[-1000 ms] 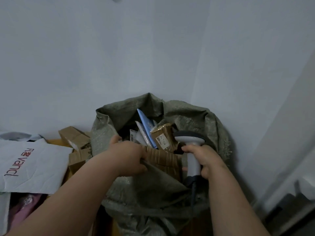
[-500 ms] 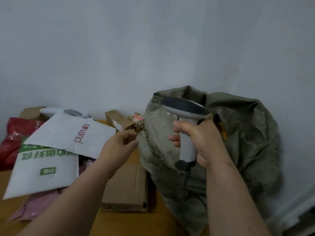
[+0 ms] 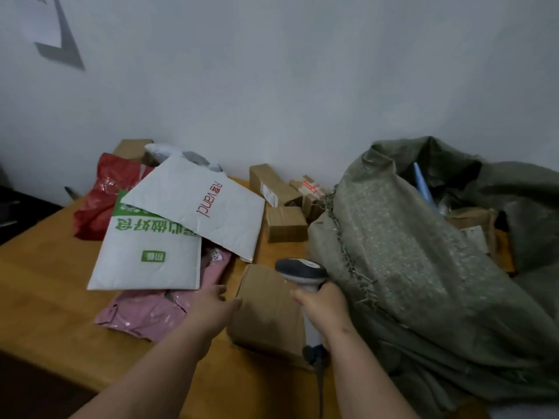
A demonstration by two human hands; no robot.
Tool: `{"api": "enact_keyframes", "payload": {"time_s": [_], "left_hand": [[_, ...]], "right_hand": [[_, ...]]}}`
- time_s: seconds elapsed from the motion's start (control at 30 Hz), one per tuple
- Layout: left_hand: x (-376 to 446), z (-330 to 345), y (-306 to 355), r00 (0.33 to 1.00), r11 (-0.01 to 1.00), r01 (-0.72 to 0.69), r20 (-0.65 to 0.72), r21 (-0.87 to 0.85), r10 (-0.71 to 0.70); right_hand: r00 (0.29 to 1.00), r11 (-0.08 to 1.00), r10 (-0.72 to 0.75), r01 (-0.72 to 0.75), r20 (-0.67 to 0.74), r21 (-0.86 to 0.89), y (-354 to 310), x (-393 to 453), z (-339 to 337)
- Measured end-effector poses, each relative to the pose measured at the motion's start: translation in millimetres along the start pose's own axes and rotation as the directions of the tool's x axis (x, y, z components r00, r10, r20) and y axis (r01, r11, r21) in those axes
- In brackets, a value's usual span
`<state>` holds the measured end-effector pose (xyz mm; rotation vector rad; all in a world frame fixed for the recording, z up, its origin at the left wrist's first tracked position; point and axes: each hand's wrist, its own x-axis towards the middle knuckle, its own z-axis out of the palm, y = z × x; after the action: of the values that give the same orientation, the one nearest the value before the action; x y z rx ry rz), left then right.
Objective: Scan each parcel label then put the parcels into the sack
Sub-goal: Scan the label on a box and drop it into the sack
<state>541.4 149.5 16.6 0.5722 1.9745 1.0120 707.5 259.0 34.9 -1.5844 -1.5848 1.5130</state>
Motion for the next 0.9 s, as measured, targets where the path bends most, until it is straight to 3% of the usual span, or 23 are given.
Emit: {"api": "enact_keyframes", "payload": {"time_s": [0.13, 0.43, 0.57, 0.67, 0.9], "left_hand": [[25, 11, -22, 0.994, 0.993, 0.113, 0.007, -0.022, -0.113], [56, 31, -36, 0.966, 0.947, 0.257, 0.084, -0.193, -0.245], [65, 15, -24, 0.983, 0.951, 0.155, -0.059, -0.267, -0.177], [71, -11, -6, 0.986, 0.956, 0.023, -0.154, -0.294, -0.071], [76, -88, 29, 0.979, 0.932, -0.112, -0.198, -0.345, 0.045]], "right_hand": [[0.995, 0.992, 0.099, -0.097, 0.015, -0.081, 32, 32, 12], [0.956, 0.955, 0.292, -0.293, -0.035, -0.045, 55, 67, 28], [0.949, 0.950, 0.313, -0.314, -0.046, -0.002, 49, 66, 39], [0.941, 0.936, 0.334, -0.323, -0.062, 0.137, 44, 61, 52], [0.925, 0.866, 0.380, -0.344, -0.030, 0.362, 17, 45, 74]]}}
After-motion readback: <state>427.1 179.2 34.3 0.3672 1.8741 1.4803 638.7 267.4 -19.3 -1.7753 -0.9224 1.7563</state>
